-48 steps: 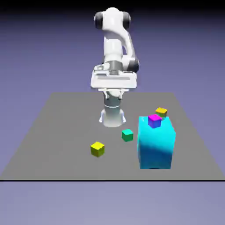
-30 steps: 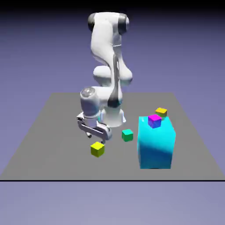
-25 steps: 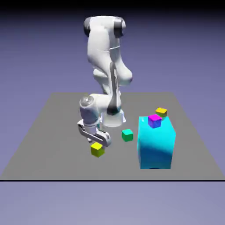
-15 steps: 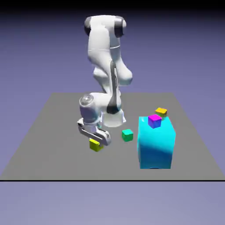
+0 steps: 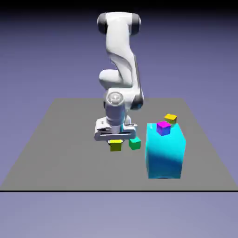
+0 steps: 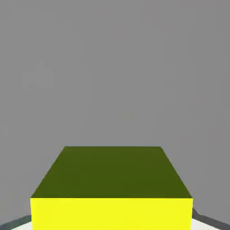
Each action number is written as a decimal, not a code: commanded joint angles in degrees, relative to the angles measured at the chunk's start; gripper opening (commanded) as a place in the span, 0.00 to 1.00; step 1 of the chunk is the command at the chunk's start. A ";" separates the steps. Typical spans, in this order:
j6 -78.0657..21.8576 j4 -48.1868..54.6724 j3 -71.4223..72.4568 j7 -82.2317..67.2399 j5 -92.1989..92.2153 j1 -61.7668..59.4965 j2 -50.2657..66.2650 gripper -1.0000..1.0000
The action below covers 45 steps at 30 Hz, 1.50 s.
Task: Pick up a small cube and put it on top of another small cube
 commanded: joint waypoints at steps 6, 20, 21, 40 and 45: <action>-6.41 0.97 8.10 -14.83 -2.53 0.12 -5.08 0.00; -14.99 -10.32 26.08 -24.30 30.51 2.15 -30.92 0.00; -15.58 -11.17 27.36 -24.89 33.00 2.30 -32.82 0.00; -17.61 -21.11 50.80 -33.01 68.65 -3.44 -51.87 0.00; -13.27 -21.03 61.18 -36.31 77.38 -8.43 -49.15 0.00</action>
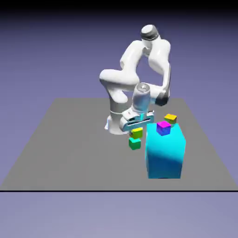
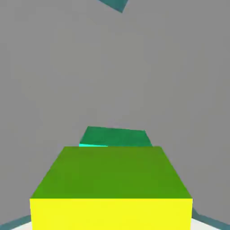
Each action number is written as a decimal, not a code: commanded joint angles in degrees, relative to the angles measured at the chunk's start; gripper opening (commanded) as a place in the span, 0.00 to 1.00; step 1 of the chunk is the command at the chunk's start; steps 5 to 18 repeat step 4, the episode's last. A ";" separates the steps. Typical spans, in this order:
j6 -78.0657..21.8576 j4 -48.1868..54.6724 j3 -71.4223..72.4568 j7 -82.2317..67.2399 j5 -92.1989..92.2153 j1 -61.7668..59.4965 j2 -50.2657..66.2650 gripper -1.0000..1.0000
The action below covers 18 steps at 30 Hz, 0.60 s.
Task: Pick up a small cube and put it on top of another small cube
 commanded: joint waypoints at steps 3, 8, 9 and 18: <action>0.56 0.01 1.22 -0.33 0.90 -0.59 0.32 1.00; -0.31 -0.01 -0.85 0.33 -0.85 0.41 -0.22 1.00; -0.31 -0.01 -0.85 0.33 -0.85 0.41 -0.22 1.00; -0.31 -0.01 -0.85 0.33 -0.85 0.41 -0.22 1.00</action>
